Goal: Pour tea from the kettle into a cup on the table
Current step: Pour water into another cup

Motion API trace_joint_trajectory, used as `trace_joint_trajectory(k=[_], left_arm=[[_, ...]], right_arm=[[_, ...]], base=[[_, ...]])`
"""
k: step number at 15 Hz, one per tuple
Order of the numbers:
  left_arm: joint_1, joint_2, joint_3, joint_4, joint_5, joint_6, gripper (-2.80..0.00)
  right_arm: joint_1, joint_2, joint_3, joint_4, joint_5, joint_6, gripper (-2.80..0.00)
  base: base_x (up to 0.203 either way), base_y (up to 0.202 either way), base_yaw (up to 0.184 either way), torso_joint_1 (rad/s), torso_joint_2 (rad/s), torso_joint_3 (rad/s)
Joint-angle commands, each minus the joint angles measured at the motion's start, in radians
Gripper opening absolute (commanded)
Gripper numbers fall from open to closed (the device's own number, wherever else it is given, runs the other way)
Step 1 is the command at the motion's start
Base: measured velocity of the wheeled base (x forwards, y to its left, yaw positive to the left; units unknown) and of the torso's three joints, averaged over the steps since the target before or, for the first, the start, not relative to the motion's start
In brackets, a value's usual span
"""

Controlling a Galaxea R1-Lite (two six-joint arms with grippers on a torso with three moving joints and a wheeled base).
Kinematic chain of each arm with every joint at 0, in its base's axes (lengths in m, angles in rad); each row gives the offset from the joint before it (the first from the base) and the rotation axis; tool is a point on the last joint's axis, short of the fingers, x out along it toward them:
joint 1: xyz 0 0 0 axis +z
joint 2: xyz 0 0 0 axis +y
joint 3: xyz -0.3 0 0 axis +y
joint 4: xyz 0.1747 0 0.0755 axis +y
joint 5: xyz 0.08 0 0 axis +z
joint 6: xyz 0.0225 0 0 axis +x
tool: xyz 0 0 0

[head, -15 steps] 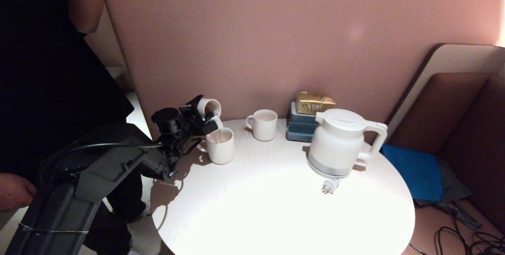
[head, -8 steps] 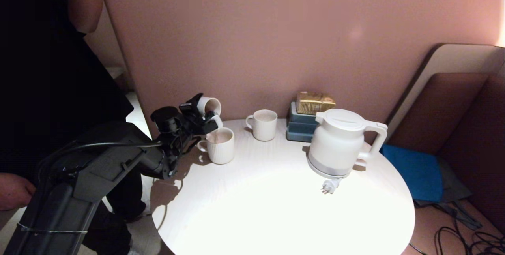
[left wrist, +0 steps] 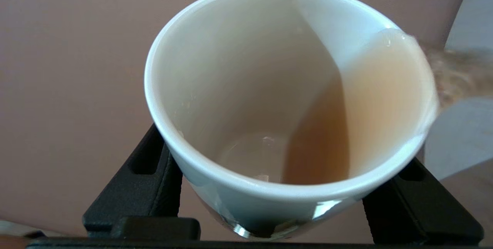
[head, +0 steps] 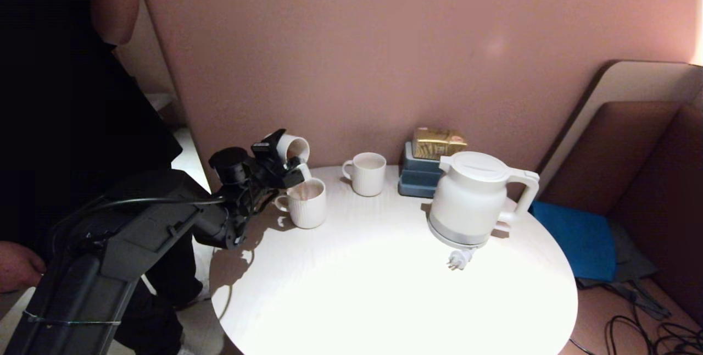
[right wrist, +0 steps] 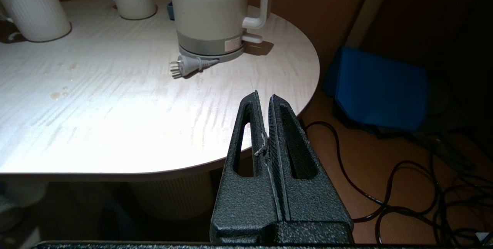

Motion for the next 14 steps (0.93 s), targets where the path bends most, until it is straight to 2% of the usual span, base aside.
trace_joint_trajectory(k=[1,8,14], left_arm=[[0.000,-0.001,-0.002,-0.007,-0.016,0.021,-2.80],[0.000,-0.003,-0.002,-0.004,-0.023,0.063,-2.80],[0.000,-0.009,-0.002,0.002,-0.039,0.144,-2.80]], right_arm=[[0.000,0.001,-0.001,-0.001,0.000,0.000,-2.80],[0.000,0.001,-0.001,-0.001,0.000,0.002,-2.80],[0.000,0.001,-0.001,-0.001,0.000,0.002,-2.80]], base=[[0.000,0.000,0.000,0.000,0.00,0.000],[0.000,0.000,0.000,0.000,0.00,0.000],[0.000,0.000,0.000,0.000,0.00,0.000]])
